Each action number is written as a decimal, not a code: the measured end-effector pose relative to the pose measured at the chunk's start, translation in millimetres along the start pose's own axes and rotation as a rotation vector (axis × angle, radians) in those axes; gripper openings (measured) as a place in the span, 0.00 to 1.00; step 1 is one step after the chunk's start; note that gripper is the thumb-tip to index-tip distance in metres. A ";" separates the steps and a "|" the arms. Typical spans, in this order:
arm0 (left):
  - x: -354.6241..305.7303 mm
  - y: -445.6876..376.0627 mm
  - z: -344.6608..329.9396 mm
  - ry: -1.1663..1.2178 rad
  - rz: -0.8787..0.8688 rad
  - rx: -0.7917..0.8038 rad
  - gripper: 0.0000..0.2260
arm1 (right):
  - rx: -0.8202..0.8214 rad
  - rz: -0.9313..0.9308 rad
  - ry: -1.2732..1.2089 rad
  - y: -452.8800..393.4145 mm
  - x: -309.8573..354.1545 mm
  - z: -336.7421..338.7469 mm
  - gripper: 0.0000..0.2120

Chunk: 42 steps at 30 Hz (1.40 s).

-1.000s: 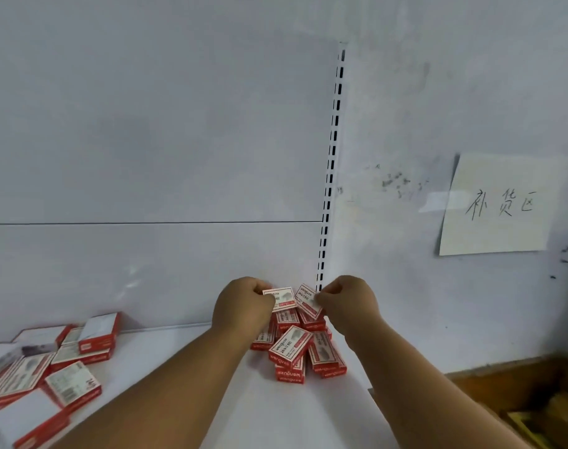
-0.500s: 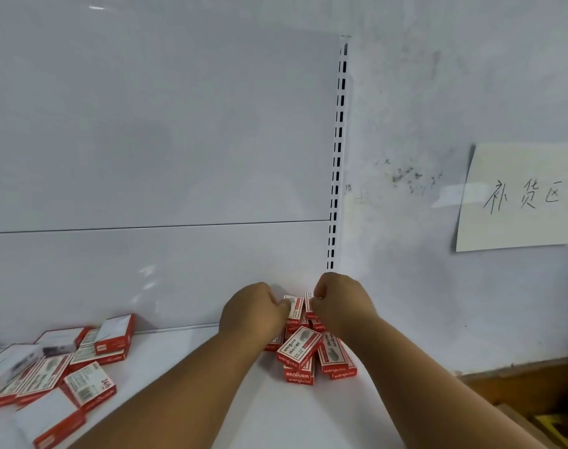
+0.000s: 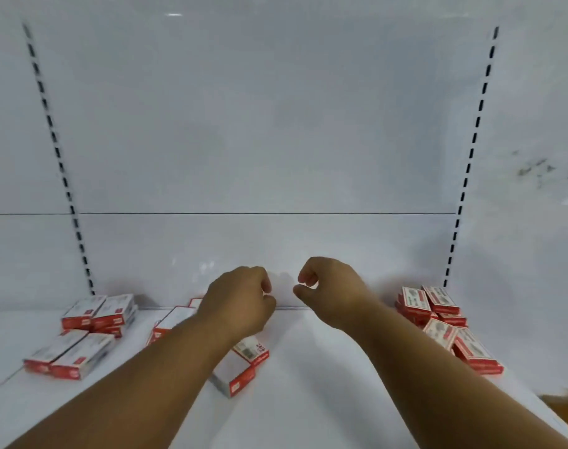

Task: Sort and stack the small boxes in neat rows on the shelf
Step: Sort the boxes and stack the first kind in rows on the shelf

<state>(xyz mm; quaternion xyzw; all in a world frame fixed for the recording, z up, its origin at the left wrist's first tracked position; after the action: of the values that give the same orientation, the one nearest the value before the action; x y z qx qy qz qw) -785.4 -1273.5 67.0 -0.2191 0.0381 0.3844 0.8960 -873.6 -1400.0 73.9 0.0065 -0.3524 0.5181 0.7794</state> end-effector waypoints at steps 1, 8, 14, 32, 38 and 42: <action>19.0 1.9 3.7 0.006 0.019 0.001 0.08 | 0.024 0.002 0.001 -3.2 12.7 -15.1 0.09; 112.7 9.1 15.8 -0.084 0.044 0.050 0.12 | 0.162 -0.191 0.224 -24.1 43.9 -108.1 0.24; 145.3 12.7 3.7 -0.200 0.002 0.205 0.15 | 0.020 -0.223 0.118 -19.6 42.8 -112.2 0.26; 141.8 12.0 15.2 0.380 0.157 0.005 0.15 | 0.065 -0.284 -0.787 -9.1 47.9 -111.3 0.14; 153.8 25.5 -3.5 1.530 0.459 0.081 0.07 | 0.059 -0.437 -1.323 -1.9 39.5 -110.7 0.15; 150.2 24.2 -10.2 1.780 0.422 0.224 0.19 | -0.015 -0.673 -1.143 10.0 20.4 -109.3 0.29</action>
<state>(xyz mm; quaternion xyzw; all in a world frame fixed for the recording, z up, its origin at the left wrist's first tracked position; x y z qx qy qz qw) -696.1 -1162.1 13.4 -0.3346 0.7896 0.2236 0.4633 -818.1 -1337.9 -0.4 0.3846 -0.6927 0.1588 0.5891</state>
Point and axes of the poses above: each hand's wrist, its own y-axis away from the middle knuckle, its own z-axis out of the back of the hand, x = y × z, the point moved 9 cm from there along -y, towards the middle knuckle, and after that the axes turned 5 degrees about -y, right-handed, at the moved point
